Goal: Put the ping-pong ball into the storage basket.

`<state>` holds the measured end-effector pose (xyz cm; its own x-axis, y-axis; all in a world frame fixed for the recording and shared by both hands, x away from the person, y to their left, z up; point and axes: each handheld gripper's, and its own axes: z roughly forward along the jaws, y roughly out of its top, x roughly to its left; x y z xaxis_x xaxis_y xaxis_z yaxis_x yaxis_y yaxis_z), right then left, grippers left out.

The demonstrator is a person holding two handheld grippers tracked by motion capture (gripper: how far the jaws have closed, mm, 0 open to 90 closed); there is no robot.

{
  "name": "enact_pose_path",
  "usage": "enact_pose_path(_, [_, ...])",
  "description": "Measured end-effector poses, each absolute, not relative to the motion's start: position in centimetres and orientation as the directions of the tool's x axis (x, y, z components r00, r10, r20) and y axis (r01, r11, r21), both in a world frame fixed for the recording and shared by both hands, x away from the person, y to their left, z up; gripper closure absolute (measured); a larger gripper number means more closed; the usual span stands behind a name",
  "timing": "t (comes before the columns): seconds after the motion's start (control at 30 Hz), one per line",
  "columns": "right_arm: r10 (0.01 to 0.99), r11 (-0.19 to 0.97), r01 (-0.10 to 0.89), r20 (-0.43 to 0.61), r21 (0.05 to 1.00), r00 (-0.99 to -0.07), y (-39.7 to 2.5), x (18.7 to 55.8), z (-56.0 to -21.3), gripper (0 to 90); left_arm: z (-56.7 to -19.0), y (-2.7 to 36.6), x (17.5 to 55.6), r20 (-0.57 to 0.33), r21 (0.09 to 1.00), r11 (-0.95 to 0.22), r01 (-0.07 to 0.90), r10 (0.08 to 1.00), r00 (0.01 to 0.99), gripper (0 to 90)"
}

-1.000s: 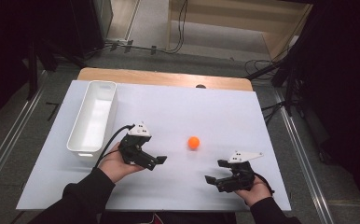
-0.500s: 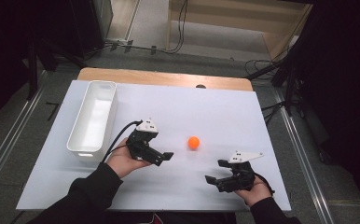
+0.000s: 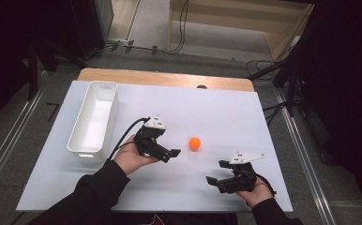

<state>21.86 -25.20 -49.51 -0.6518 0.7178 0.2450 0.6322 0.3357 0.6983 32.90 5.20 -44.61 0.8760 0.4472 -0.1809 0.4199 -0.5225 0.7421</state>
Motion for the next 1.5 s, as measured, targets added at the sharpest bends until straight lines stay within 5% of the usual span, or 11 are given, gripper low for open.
enact_pose_path(1.5, [0.72,0.334,0.636,0.247,0.696,-0.649,-25.3,21.9,-49.5,13.1,-44.5,-0.7,35.8,-0.146,0.751,-0.558,0.353,0.381,0.913,0.2])
